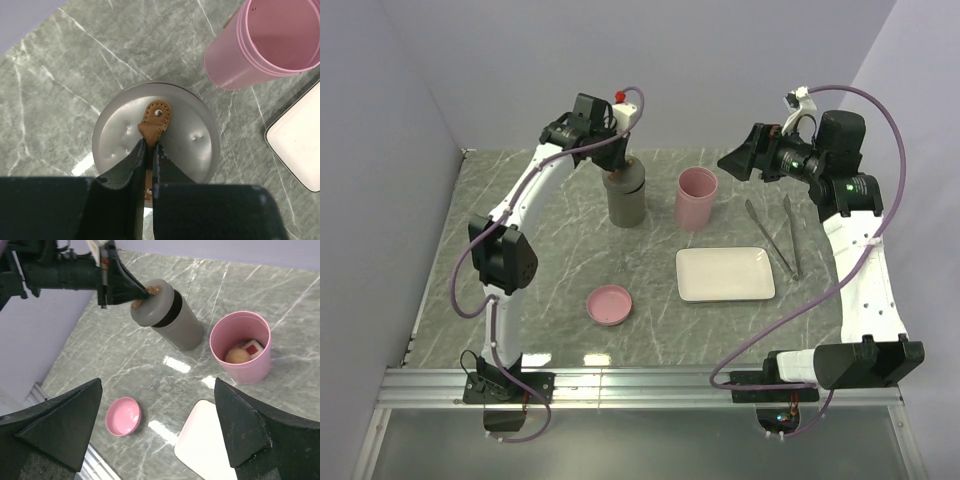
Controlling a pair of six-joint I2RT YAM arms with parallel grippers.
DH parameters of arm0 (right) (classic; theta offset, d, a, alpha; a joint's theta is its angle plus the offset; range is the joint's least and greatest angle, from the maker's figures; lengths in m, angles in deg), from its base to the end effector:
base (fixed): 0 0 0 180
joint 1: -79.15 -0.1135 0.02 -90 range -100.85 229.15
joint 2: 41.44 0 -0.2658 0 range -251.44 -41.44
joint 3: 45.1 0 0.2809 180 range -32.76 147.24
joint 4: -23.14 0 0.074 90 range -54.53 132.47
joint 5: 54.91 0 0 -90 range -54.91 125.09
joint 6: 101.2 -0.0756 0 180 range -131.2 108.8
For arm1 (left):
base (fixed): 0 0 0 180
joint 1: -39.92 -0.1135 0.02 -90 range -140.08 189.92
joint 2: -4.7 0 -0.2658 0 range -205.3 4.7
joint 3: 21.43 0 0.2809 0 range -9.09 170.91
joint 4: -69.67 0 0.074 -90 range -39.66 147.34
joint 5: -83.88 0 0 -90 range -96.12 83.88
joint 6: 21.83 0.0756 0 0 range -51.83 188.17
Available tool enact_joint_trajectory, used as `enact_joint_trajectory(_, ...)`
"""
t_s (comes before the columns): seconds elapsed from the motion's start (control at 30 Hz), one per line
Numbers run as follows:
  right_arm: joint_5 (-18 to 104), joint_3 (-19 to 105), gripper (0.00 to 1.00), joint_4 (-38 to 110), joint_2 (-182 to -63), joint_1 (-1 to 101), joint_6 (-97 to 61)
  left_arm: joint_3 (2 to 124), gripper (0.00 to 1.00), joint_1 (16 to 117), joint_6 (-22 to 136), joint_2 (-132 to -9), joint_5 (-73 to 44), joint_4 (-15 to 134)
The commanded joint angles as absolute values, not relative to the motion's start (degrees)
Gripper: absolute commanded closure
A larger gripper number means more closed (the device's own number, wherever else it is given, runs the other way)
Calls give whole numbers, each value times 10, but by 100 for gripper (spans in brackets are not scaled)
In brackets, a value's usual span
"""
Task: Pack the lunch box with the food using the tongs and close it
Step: Close the box lid on the packing box.
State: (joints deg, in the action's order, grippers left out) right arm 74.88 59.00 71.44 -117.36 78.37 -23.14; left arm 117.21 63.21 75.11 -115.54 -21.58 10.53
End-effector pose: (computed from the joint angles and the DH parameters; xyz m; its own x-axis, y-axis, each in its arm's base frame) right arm 0.3263 0.0528 0.4585 -0.4630 0.1527 -0.8731 -0.5269 0.7447 0.4096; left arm 0.4804 -0.2287 0.3359 -0.5266 0.3535 -0.7731 0.6349 0.7683 -0.0811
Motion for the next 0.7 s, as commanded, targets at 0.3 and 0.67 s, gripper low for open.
enact_joint_trajectory(0.3, 737, 603, 0, 741, -1160, 784, -192, 1214, 86, 659, 772, -1193, -197, 106)
enact_joint_trajectory(0.67, 758, 597, 0, 736, -1159, 783, -199, 1213, 85, 659, 770, -1202, -172, 117)
